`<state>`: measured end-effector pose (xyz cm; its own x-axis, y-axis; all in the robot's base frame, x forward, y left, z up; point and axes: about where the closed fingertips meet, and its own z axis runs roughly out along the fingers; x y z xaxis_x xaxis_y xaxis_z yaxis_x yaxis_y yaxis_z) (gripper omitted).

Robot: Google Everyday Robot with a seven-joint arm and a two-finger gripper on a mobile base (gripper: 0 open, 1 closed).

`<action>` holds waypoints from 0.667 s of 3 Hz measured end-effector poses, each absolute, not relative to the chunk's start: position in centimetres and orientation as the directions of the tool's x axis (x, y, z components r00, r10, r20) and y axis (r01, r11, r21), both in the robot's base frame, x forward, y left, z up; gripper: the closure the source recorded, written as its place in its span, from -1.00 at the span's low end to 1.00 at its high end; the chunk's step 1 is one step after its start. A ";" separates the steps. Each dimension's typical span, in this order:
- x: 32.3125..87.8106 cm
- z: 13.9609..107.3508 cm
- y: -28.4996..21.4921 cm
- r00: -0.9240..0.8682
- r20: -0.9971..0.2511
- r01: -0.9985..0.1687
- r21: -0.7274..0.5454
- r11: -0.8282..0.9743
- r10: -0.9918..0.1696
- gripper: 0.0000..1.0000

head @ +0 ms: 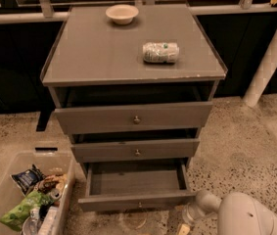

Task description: Close bottom drawer

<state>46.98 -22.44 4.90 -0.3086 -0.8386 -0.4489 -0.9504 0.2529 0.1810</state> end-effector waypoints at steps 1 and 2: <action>50.6 8.4 -21.7 -0.276 -0.444 -0.960 0.089 0.264 -0.853 -1.00; 52.5 11.1 -21.7 -0.250 -0.438 -0.963 0.016 0.271 -0.863 -1.00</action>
Offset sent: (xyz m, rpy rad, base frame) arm 0.0698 0.0664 0.1880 -0.1502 -0.4442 0.0497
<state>52.54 -21.71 11.09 -0.2502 -0.8634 -0.4380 -0.9625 0.2707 0.0161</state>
